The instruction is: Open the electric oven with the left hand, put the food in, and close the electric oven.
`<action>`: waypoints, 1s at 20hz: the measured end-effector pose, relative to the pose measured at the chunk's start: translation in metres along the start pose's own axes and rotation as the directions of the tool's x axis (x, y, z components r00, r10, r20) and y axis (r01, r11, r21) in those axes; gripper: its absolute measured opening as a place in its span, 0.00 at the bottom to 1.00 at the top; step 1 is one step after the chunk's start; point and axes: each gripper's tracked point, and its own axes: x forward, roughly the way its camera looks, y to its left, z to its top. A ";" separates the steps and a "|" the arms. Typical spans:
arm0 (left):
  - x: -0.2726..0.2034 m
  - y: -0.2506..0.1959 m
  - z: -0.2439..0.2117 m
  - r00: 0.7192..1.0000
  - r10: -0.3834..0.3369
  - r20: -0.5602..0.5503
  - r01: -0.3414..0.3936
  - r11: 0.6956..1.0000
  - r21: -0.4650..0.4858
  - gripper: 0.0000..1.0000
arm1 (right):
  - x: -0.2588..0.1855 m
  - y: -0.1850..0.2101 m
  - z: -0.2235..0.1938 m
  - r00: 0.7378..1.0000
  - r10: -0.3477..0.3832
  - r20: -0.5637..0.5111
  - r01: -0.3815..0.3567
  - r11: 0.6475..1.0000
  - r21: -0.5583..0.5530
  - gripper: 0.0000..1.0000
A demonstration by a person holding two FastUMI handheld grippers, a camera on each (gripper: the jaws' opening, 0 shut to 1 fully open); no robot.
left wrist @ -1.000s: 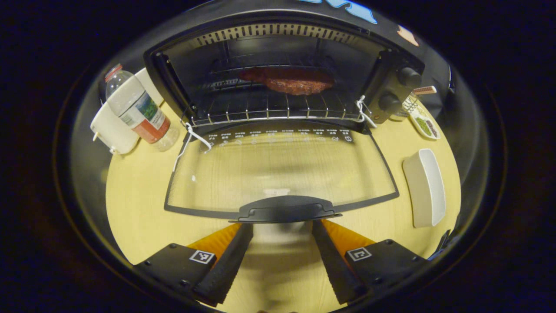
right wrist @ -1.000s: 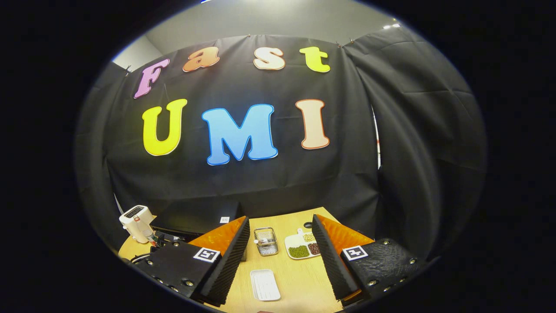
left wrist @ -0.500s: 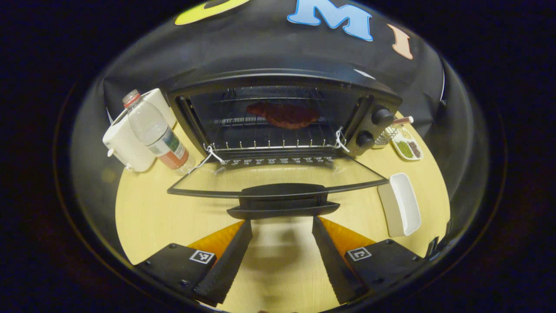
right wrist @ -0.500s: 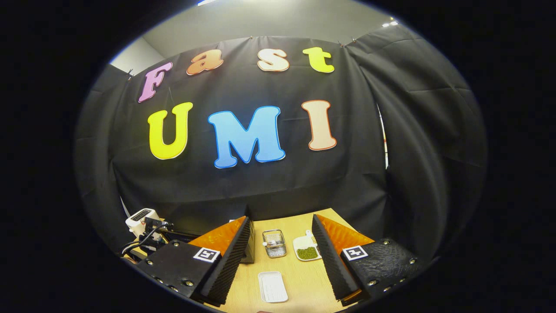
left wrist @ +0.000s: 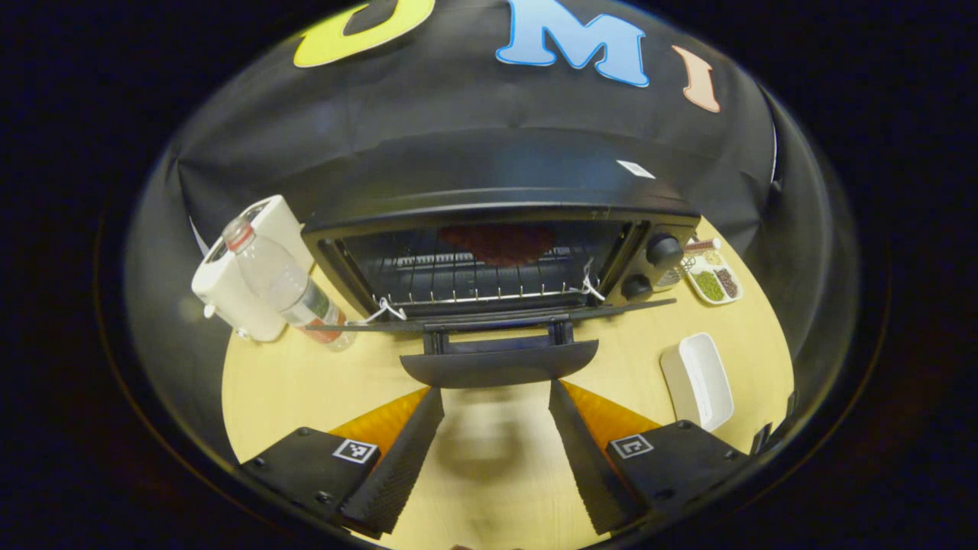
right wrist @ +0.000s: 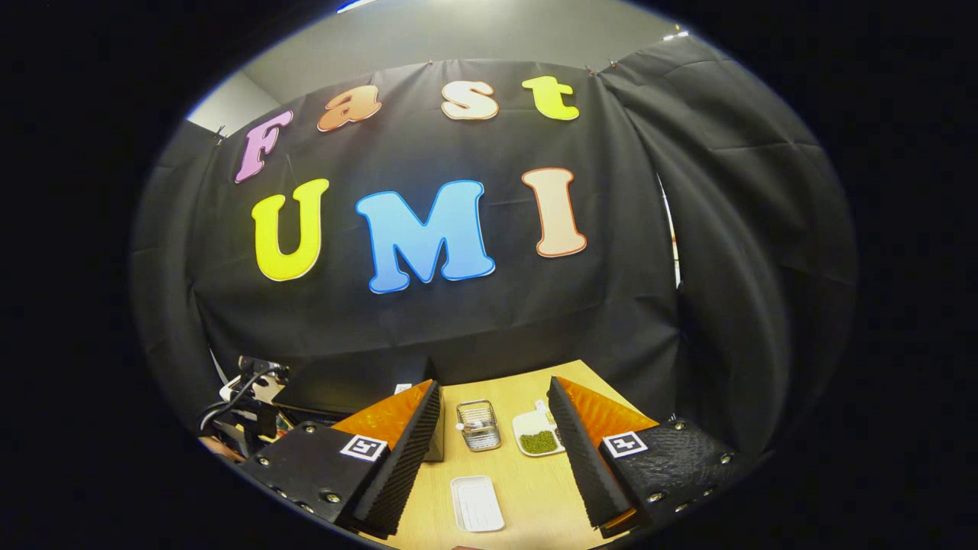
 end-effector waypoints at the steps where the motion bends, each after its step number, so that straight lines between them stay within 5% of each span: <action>1: -0.003 0.001 0.004 1.000 0.006 0.010 -0.006 1.000 0.008 0.99 | 0.000 -0.005 -0.001 1.000 -0.005 -0.002 0.005 1.000 0.001 0.87; 5: -0.018 -0.009 0.034 0.993 -0.001 0.115 -0.002 1.000 0.025 0.95 | 0.006 -0.022 -0.002 1.000 -0.022 -0.005 0.022 1.000 -0.006 0.87; 9: -0.065 -0.032 0.076 0.952 -0.031 0.303 0.014 0.998 0.058 0.99 | 0.010 -0.031 0.002 1.000 0.001 -0.007 -0.001 1.000 -0.027 0.87; 12: -0.119 -0.045 0.109 0.893 -0.020 0.450 -0.009 0.998 0.061 0.91 | 0.009 -0.020 0.023 0.998 0.061 0.025 -0.060 0.997 -0.044 0.87; 16: -0.205 -0.053 0.141 0.797 0.048 0.602 -0.056 0.998 -0.005 0.91 | 0.003 0.011 0.059 0.982 0.170 0.084 -0.164 0.984 -0.074 0.87; 17: -0.227 -0.053 0.146 0.771 0.071 0.633 -0.065 0.997 -0.032 0.99 | 0.000 0.017 0.064 0.977 0.189 0.095 -0.182 0.980 -0.080 0.87; 20: -0.293 -0.056 0.162 0.695 0.101 0.712 -0.062 0.995 -0.080 0.94 | -0.015 0.036 0.087 0.968 0.214 0.130 -0.203 0.975 -0.089 0.87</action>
